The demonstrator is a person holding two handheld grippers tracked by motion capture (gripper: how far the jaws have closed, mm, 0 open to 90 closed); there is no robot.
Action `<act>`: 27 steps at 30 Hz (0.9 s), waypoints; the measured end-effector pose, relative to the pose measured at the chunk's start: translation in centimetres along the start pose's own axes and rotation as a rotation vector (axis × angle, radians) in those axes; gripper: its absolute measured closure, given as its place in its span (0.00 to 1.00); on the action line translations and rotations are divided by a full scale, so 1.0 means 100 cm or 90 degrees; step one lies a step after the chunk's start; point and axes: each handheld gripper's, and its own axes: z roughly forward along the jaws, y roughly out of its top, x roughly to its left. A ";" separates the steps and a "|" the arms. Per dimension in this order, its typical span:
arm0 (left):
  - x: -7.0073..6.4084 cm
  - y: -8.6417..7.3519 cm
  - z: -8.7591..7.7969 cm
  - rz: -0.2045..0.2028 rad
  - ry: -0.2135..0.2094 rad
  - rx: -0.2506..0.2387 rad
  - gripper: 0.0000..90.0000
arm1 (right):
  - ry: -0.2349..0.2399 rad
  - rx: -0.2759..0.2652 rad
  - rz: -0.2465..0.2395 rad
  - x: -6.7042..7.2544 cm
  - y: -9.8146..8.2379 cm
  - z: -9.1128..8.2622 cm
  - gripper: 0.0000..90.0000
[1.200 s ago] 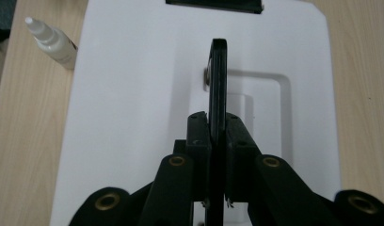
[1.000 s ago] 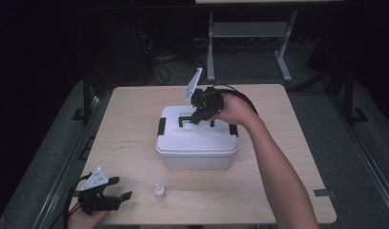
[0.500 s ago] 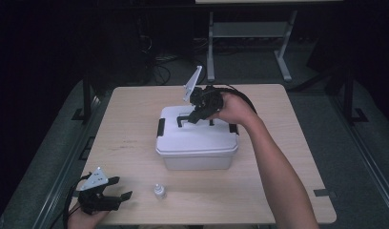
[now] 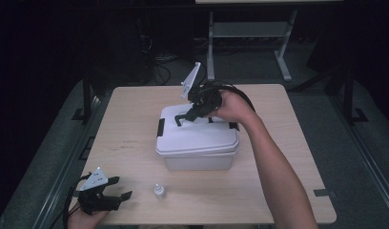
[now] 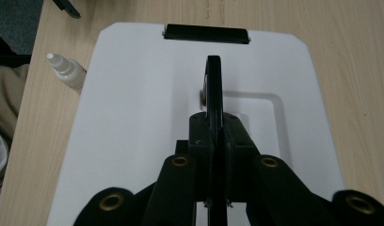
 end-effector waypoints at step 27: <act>0.000 0.000 0.000 -0.001 0.002 0.003 0.25 | -0.025 -0.022 0.013 0.017 -0.022 -0.042 0.93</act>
